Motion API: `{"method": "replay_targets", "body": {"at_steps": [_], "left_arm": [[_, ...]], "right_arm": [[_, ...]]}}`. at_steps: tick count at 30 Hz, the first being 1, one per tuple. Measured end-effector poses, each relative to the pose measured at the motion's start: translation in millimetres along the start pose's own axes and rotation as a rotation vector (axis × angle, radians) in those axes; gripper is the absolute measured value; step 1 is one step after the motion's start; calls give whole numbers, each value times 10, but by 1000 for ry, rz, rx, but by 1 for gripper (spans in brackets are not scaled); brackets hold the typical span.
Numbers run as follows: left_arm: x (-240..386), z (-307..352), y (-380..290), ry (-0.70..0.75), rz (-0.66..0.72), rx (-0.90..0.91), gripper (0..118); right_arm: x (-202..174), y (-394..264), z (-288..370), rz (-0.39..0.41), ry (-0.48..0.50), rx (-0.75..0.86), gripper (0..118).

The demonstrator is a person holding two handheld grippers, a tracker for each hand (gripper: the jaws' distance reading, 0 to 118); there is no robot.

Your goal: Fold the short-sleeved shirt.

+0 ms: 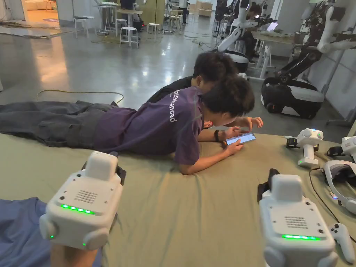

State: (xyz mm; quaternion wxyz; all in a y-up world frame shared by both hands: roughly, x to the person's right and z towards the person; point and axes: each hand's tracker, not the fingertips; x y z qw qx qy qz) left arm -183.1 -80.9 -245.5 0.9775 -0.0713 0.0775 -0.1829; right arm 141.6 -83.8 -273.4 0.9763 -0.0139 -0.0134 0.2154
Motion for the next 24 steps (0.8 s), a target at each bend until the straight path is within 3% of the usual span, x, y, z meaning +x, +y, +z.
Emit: {"method": "replay_targets", "body": {"at_steps": [2, 3, 5, 7, 11, 14, 17, 20, 23, 24], "left_arm": [[135, -1, -22, 12, -259, 3, 0], [192, -9, -38, 38, -364, -5, 0], [269, -21, -107, 67, -528, -14, 0], [303, -13, -154, 62, -622, -15, 0], [275, 25, -220, 27, -621, -22, 0], [149, 39, -184, 3, -357, -55, 0], [-74, 34, -131, -20, 90, -81, 0], [-287, 83, -166, -101, 519, -46, 0], [-338, 137, -247, -80, 660, -7, 0], [-326, 149, -242, -69, 674, -8, 0]], "right_arm": [[-162, -69, -8, 344, -1, 33, 0], [-225, -130, -19, 477, 0, 48, 0], [-286, -212, -27, 649, 13, 60, 0], [-275, -292, -9, 697, 29, 75, 0], [-250, -352, 25, 660, -8, 52, 0], [-226, -310, 50, 497, -11, 10, 0], [-113, -235, 44, 141, 25, -45, 0], [-15, -200, 35, -217, -9, -138, 0], [68, -212, 88, -514, -21, -150, 0], [92, -221, 100, -575, -27, -152, 0]]}}
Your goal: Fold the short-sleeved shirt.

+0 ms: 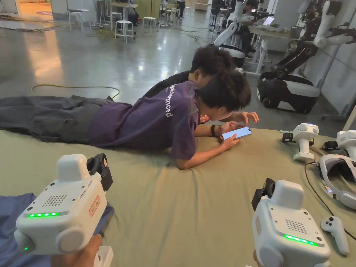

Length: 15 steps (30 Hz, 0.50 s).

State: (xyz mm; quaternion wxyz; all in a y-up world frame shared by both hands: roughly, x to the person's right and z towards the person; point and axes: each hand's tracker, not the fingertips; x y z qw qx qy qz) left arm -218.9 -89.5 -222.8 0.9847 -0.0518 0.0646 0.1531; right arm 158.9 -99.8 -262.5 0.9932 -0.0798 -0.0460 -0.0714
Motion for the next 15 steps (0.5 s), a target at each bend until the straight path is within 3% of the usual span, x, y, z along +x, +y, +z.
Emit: {"method": "replay_targets", "body": {"at_steps": [3, 6, 10, 15], "left_arm": [[-56, 0, 19, 7, 27, -8, 0], [-58, -4, 52, 17, 7, -28, 0], [-163, -27, 128, 2, -51, -149, 0], [-623, 84, 168, 77, -87, -305, 0]], "right_arm": [[20, 14, 25, -88, -31, 10, 0], [14, 31, 36, -38, -10, 27, 0], [-81, 40, 50, 125, 14, 38, 0], [-204, -15, 29, 170, 53, 20, 0]]}}
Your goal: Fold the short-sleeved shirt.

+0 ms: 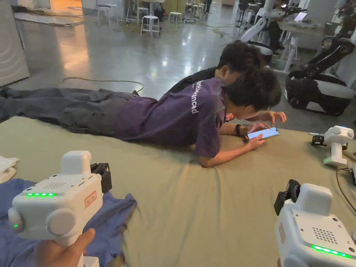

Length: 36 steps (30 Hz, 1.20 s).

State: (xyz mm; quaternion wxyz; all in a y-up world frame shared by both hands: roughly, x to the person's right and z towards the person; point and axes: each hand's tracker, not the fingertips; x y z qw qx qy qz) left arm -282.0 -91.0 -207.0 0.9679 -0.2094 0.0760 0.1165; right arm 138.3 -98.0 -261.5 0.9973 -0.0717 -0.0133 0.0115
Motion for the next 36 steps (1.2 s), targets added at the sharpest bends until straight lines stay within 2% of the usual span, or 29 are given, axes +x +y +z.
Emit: {"method": "replay_targets", "body": {"at_steps": [8, 11, 14, 15, 17, 19, 24, 25, 32, 35, 36], "left_arm": [[-1181, 77, -286, 167, -29, -290, 0], [-1514, -5, -430, 172, -31, -419, 0], [-1775, -134, -585, 155, 45, -512, 23], [-1861, -189, -644, 136, 79, -537, 40], [-1977, -303, -770, 130, 117, -606, 61], [-2060, -426, -906, 139, 126, -654, 65], [-2249, -700, -1252, 218, 80, -735, 65], [-2263, -708, -1284, 192, 86, -721, 65], [-1999, -732, -1243, 253, -36, -724, 61], [-1845, -695, -1295, 207, -48, -694, 12], [-1803, -714, -1320, 213, -50, -693, 7]], "right_arm": [[-236, -154, -96, 35, 66, -66, 0], [-324, -218, -119, 51, 97, -88, 0], [-394, -267, -138, 75, 117, -102, 0], [-414, -278, -146, 80, 123, -108, 0], [-438, -297, -151, 82, 128, -116, 0], [-456, -317, -158, 86, 132, -124, 0], [-474, -385, -177, 106, 135, -149, 0], [-474, -398, -178, 109, 133, -153, 0], [-495, -474, -203, 104, 128, -189, 0], [-515, -506, -195, 97, 133, -198, 0], [-521, -521, -190, 98, 135, -200, 0]]}}
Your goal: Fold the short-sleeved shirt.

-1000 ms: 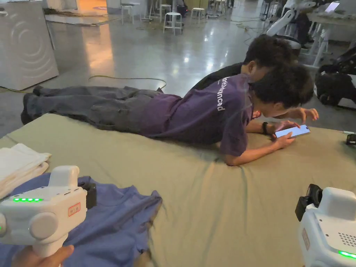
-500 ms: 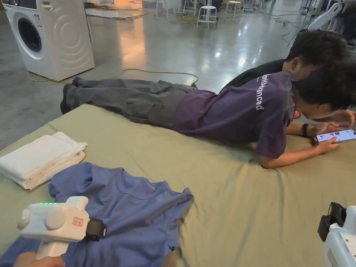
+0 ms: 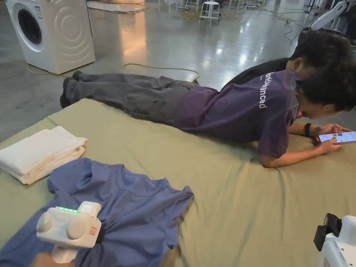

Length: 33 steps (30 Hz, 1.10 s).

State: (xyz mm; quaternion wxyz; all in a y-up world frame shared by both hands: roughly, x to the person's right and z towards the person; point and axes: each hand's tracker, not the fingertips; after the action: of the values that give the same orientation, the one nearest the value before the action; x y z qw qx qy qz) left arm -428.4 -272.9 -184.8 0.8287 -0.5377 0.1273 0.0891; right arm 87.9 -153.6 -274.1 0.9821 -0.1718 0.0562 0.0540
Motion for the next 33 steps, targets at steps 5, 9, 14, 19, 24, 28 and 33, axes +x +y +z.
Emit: {"method": "replay_targets", "body": {"at_steps": [5, 9, 14, 19, 24, 28, 33], "left_arm": [[-38, 47, -62, -4, 49, 73, 4], [-49, 416, -24, -67, 105, 259, 4], [67, 864, 198, -120, 109, 391, 4], [481, 1376, 432, -170, 15, 540, 4], [1108, 1935, 763, -269, -92, 672, 4], [1722, 2305, 915, -388, -178, 722, 4], [2509, 2521, 1065, -571, -287, 743, 4]], "right_arm": [[8, -30, 13, 7, 8, -9, 0], [65, -19, 37, -5, 4, -2, 0], [133, 9, 89, -18, -20, 40, 0], [234, 84, 224, -42, -57, 126, 0], [433, 222, 382, -76, -87, 183, 0], [640, 304, 535, -95, -114, 220, 0], [925, 331, 762, -93, -166, 248, 0]]}}
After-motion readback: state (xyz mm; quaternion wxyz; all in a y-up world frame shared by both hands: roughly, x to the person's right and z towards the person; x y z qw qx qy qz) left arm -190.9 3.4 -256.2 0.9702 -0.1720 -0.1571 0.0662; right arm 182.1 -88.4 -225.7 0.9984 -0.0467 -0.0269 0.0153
